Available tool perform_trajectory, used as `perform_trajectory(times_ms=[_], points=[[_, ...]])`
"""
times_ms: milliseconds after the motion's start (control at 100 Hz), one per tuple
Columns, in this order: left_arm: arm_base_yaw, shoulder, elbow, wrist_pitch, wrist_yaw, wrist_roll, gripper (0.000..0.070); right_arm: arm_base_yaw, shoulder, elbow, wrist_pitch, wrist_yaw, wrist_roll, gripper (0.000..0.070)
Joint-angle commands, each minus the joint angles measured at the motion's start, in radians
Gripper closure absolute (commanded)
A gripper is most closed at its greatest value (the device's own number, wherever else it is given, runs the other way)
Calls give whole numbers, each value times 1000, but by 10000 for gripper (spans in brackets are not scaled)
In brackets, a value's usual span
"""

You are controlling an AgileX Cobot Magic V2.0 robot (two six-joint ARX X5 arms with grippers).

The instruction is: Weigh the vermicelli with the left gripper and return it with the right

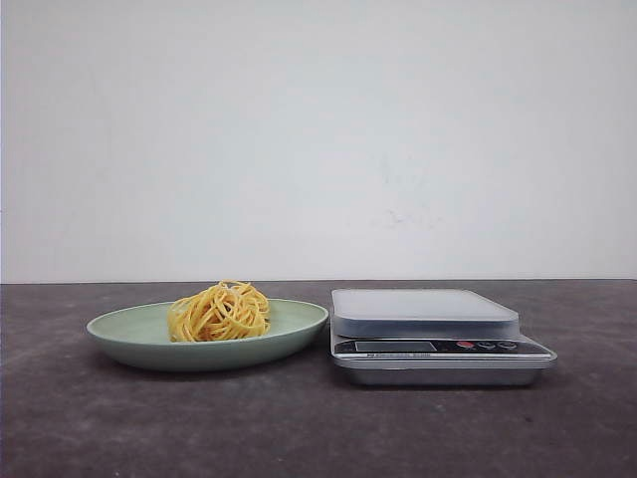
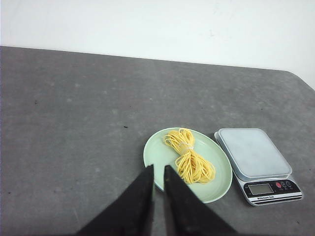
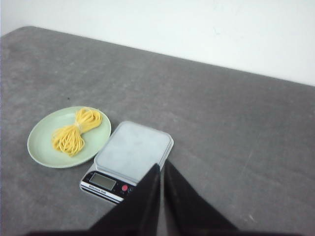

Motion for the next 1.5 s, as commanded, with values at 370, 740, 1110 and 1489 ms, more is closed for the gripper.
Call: perform_trajectory(times_ms=[370,740,1110,1489], points=[[-6,0,14,11,-6,7,700,8,6,10,31,3,16,697],[54,-9,9,19,-5,47,700,8,6,10,31,3,16,697],[378,-217,-402,563,86,220,700,8,6,10,31,3,16,697],[503,-303,-855,910,130,238,700,8,6,10,31,3,16,697]])
